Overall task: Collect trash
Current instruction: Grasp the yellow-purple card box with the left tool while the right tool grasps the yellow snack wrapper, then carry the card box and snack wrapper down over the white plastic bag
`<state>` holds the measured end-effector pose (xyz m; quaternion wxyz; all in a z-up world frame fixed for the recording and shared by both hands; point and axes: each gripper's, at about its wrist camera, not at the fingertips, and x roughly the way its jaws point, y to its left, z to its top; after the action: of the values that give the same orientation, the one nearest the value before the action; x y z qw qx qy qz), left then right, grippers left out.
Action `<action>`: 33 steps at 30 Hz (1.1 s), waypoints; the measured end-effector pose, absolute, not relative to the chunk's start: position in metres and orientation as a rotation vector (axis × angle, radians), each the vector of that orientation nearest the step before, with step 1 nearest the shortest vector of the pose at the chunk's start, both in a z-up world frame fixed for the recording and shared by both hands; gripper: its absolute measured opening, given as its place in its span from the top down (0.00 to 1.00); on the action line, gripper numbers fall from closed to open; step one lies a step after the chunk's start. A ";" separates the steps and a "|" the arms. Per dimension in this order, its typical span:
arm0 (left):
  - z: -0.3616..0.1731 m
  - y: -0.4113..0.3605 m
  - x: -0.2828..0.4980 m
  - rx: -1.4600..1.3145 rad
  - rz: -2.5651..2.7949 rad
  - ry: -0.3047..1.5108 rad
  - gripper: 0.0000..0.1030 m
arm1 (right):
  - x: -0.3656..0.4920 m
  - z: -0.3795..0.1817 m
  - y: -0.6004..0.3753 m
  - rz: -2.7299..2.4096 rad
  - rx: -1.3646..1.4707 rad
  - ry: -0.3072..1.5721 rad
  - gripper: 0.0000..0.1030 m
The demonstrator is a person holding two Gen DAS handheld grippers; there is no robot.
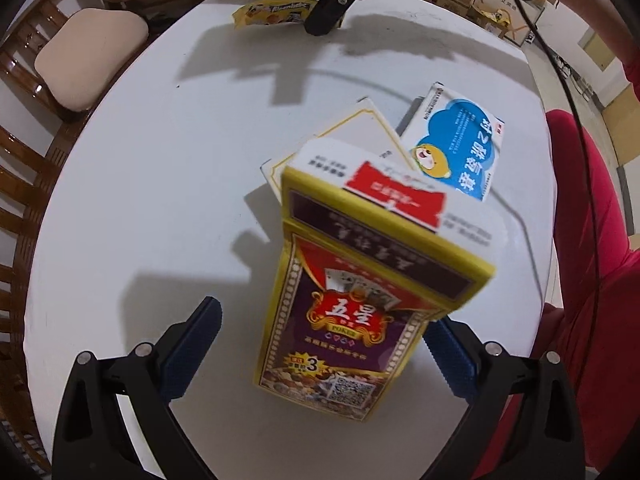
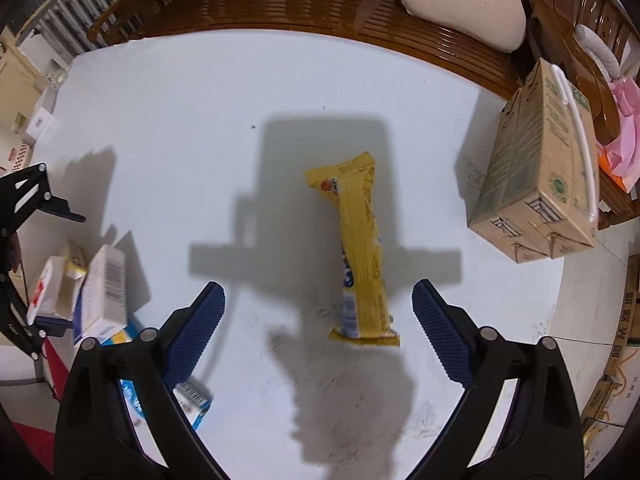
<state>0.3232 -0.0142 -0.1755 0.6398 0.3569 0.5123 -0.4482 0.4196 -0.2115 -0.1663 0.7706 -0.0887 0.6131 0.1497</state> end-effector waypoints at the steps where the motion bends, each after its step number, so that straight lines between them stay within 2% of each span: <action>1: -0.177 -0.015 0.325 0.810 -1.025 1.168 0.08 | 0.420 -0.168 -0.211 0.323 -0.198 1.329 0.10; 4: -0.179 -0.016 0.328 0.798 -1.032 1.172 0.09 | 0.423 -0.174 -0.208 0.319 -0.200 1.338 0.10; 6: -0.182 -0.016 0.329 0.801 -1.029 1.178 0.13 | 0.424 -0.178 -0.207 0.313 -0.202 1.344 0.11; 7: -0.184 -0.016 0.331 0.804 -1.025 1.183 0.16 | 0.426 -0.180 -0.208 0.314 -0.201 1.346 0.13; 9: -0.188 -0.019 0.338 0.798 -1.025 1.185 0.19 | 0.428 -0.185 -0.208 0.313 -0.200 1.359 0.26; 13: -0.187 -0.012 0.341 0.776 -1.014 1.178 0.23 | 0.429 -0.186 -0.210 0.301 -0.203 1.348 0.31; 16: -0.183 -0.005 0.343 0.750 -0.993 1.177 0.36 | 0.426 -0.184 -0.214 0.286 -0.208 1.332 0.48; 18: -0.183 -0.001 0.344 0.732 -0.980 1.186 0.37 | 0.426 -0.182 -0.215 0.271 -0.210 1.324 0.60; 20: -0.183 0.001 0.342 0.721 -0.966 1.189 0.37 | 0.425 -0.182 -0.216 0.262 -0.205 1.319 0.65; 23: -0.183 0.004 0.334 0.710 -0.939 1.180 0.38 | 0.423 -0.181 -0.220 0.246 -0.197 1.312 0.79; 29: -0.181 0.014 0.335 0.661 -0.866 1.189 0.40 | 0.413 -0.178 -0.223 0.222 -0.180 1.311 0.88; 33: -0.176 0.020 0.332 0.596 -0.811 1.190 0.42 | 0.401 -0.172 -0.227 0.209 -0.168 1.305 0.88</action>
<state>0.3322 0.0205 -0.1762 0.7114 0.2687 0.5366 -0.3656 0.4013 -0.2272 -0.1725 0.7863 -0.0781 0.6052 0.0969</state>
